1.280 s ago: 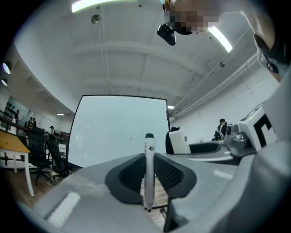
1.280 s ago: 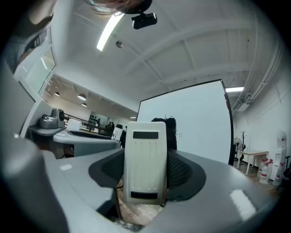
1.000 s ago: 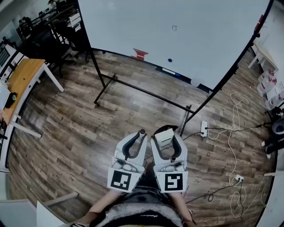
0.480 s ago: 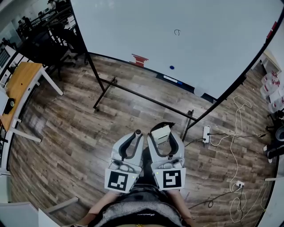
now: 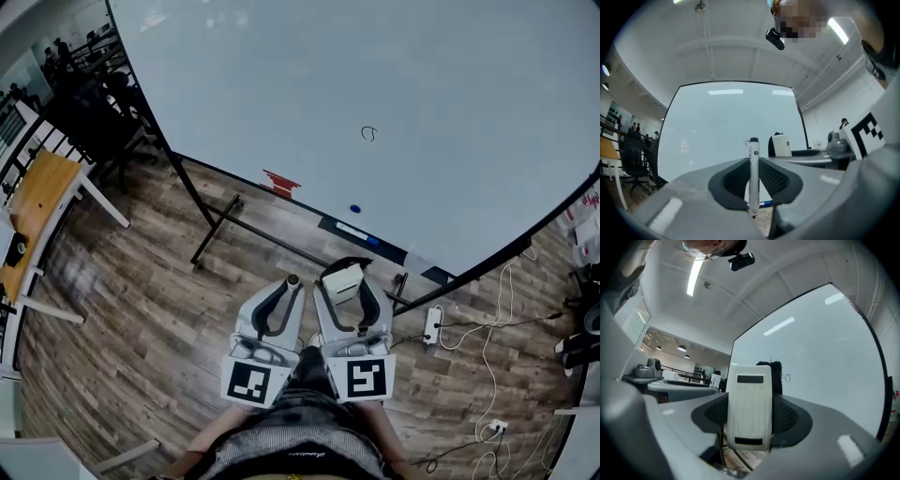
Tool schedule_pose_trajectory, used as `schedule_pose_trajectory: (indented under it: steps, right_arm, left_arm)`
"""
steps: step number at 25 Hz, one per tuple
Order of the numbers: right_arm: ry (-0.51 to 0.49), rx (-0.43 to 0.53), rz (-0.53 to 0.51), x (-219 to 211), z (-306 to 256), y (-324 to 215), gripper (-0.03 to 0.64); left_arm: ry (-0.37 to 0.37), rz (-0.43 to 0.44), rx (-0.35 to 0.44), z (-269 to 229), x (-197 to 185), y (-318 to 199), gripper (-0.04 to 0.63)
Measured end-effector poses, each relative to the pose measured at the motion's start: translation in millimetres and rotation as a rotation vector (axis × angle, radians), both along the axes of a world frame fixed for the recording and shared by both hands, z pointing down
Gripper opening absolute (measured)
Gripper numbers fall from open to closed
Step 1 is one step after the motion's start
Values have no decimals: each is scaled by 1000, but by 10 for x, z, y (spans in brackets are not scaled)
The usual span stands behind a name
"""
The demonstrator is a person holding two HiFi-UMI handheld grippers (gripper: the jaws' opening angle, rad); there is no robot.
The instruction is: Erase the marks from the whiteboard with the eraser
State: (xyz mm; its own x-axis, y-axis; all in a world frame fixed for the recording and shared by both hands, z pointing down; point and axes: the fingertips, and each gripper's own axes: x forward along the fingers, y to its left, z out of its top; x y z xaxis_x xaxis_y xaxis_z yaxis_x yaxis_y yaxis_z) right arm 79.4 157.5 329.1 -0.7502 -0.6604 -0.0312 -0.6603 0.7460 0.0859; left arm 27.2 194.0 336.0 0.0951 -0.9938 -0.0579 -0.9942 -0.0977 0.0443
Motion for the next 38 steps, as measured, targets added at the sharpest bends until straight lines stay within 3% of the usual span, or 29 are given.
schedule_pose_trajectory:
  steps: [10, 20, 28, 38]
  right_arm:
    - [-24, -3, -21, -76, -97, -1249, 259]
    - [16, -14, 46, 87, 6, -1759, 259]
    - [16, 2, 216, 324, 4, -2070, 259]
    - [17, 29, 468, 140, -156, -2493, 259]
  left_arm:
    - [-27, -4, -1, -79, -20, -1257, 71]
    - [-27, 23, -25, 41, 35, -1698, 71]
    - [-11, 161, -11, 98, 112, -2029, 70]
    - [-40, 403, 31, -40, -167, -2600, 71]
